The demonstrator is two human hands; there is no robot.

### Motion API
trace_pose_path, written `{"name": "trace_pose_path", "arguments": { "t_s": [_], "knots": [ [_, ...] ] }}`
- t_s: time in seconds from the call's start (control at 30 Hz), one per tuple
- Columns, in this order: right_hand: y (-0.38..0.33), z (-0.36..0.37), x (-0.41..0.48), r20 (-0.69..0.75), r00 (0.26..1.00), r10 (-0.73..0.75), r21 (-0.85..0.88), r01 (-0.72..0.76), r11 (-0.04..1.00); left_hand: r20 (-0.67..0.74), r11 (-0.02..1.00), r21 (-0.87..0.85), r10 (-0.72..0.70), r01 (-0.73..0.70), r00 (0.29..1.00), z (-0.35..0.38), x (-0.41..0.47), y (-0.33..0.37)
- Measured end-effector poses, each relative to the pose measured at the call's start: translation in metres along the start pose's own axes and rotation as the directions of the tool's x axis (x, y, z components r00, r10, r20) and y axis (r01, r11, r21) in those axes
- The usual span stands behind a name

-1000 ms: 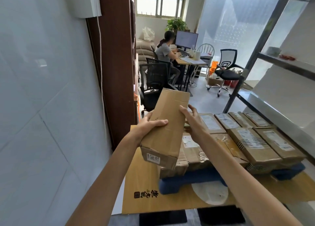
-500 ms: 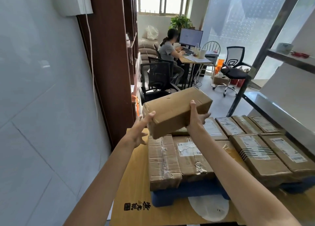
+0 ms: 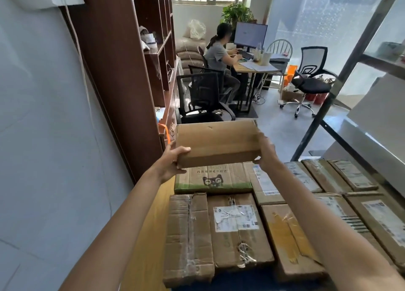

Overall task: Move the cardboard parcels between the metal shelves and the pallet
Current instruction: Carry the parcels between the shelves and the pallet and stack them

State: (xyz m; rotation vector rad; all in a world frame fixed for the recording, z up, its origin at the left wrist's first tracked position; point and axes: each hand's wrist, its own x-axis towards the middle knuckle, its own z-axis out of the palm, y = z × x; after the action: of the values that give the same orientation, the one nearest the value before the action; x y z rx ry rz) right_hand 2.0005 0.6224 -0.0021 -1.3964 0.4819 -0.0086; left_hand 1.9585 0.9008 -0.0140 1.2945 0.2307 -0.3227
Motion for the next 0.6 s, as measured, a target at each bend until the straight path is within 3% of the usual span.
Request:
{"name": "trace_pose_path", "arguments": {
  "t_s": [0.13, 0.23, 0.33, 0.47, 0.6],
  "knots": [
    [0.012, -0.001, 0.033, -0.028, 0.999, -0.019, -0.034, 0.018, 0.999, 0.010, 0.999, 0.027, 0.036, -0.036, 0.999, 0.000, 0.026, -0.001],
    [0.031, -0.002, 0.049, -0.044, 0.999, 0.005, -0.085, -0.009, 0.996, 0.025, 0.993, -0.109, 0.043, -0.040, 0.999, -0.013, 0.046, -0.010],
    [0.050, 0.001, 0.055, -0.031, 1.000, 0.003, -0.026, -0.003, 1.000, -0.082, 0.979, -0.200, 0.031, -0.047, 0.996, -0.015, 0.061, -0.024],
    [0.056, 0.003, 0.056, -0.016, 0.994, -0.112, -0.031, 0.111, 0.993, -0.222, 0.992, 0.050, 0.125, -0.117, 0.967, -0.004, 0.066, -0.042],
    [0.059, -0.003, 0.048, 0.074, 0.963, -0.259, -0.091, 0.265, 0.960, -0.200, 0.946, 0.240, 0.268, -0.218, 0.943, -0.001, 0.069, -0.054]
  ]
}}
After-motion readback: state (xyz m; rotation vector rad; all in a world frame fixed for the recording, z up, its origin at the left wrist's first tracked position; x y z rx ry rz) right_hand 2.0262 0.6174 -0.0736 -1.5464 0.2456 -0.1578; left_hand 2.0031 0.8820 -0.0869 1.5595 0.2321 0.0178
